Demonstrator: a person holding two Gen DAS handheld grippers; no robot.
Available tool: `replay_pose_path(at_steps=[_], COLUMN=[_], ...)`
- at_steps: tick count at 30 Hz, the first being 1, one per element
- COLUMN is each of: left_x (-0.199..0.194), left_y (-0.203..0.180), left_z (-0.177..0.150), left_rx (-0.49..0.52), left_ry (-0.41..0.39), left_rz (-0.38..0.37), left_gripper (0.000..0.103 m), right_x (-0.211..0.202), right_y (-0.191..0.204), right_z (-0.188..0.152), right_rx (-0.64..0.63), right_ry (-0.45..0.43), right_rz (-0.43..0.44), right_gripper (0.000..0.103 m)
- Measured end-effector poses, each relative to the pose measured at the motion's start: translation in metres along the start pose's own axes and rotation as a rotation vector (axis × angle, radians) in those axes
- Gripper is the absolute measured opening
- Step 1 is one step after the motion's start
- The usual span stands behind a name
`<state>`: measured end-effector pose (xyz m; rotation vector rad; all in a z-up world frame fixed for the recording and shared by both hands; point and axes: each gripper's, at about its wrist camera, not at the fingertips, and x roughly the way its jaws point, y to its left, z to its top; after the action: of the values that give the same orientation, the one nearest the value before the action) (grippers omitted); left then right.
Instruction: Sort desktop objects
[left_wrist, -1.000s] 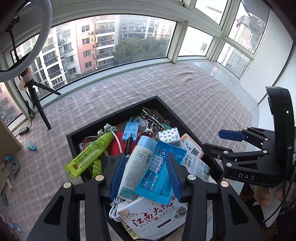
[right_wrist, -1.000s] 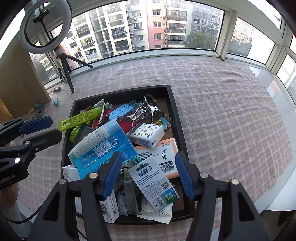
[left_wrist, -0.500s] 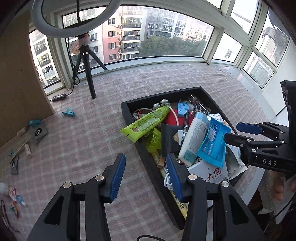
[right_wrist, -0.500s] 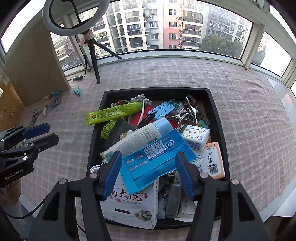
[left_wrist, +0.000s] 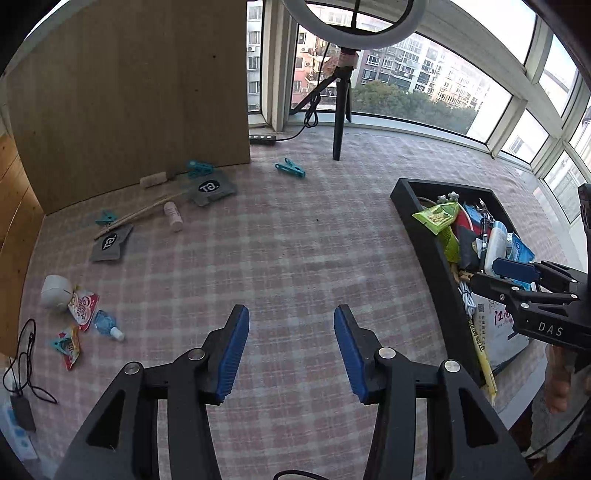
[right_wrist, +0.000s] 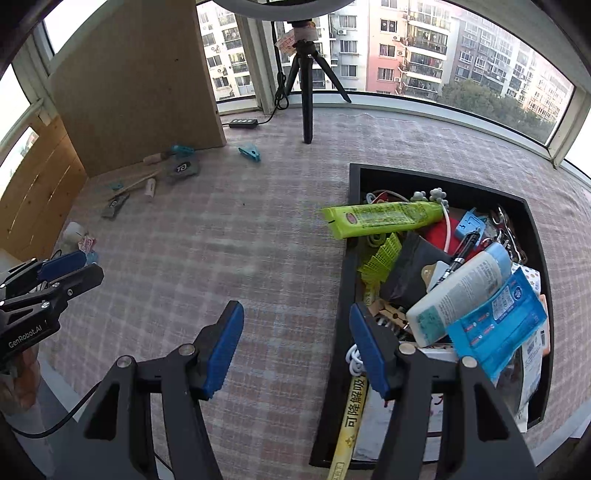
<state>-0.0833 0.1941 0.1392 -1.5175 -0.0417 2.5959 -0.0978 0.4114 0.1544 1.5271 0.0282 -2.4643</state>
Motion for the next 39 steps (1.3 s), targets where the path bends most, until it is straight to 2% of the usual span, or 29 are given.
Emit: replay_pose_path(at_steps=[13,17,28,30,33,39], left_x=[-0.009,-0.005,0.033,0.037,0.038,0.038], left_y=[0.111,0.141,0.189,0.191,0.195,0.203], left_z=[-0.022,-0.031,-0.070,-0.075,-0.081,-0.088], left_rx=[-0.094,-0.117,-0.221,-0.227,-0.233,-0.262], left_ry=[0.003,0.009,0.089,0.102,0.100,0.097], left_rz=[0.060,0.079,0.112,0.129,0.135,0.114], left_gripper=[0.049,0.059,0.059,0.066,0.069,0.069], right_x=[0.035,0.048,0.092,0.096,0.098,0.105], right_y=[0.093,0.111,0.119,0.118,0.116,0.112], right_z=[0.017,0.018,-0.009,-0.013,-0.021,-0.036], right_rx=[-0.062,-0.070,-0.005,0.015,0.035,0.072], right_ry=[0.023,0.025,0.053,0.056,0.040,0.057], right_rz=[0.047,0.036,-0.018,-0.025,-0.056,-0.065], right_gripper=[0.059,0.059,0.059,0.059,0.059,0.059])
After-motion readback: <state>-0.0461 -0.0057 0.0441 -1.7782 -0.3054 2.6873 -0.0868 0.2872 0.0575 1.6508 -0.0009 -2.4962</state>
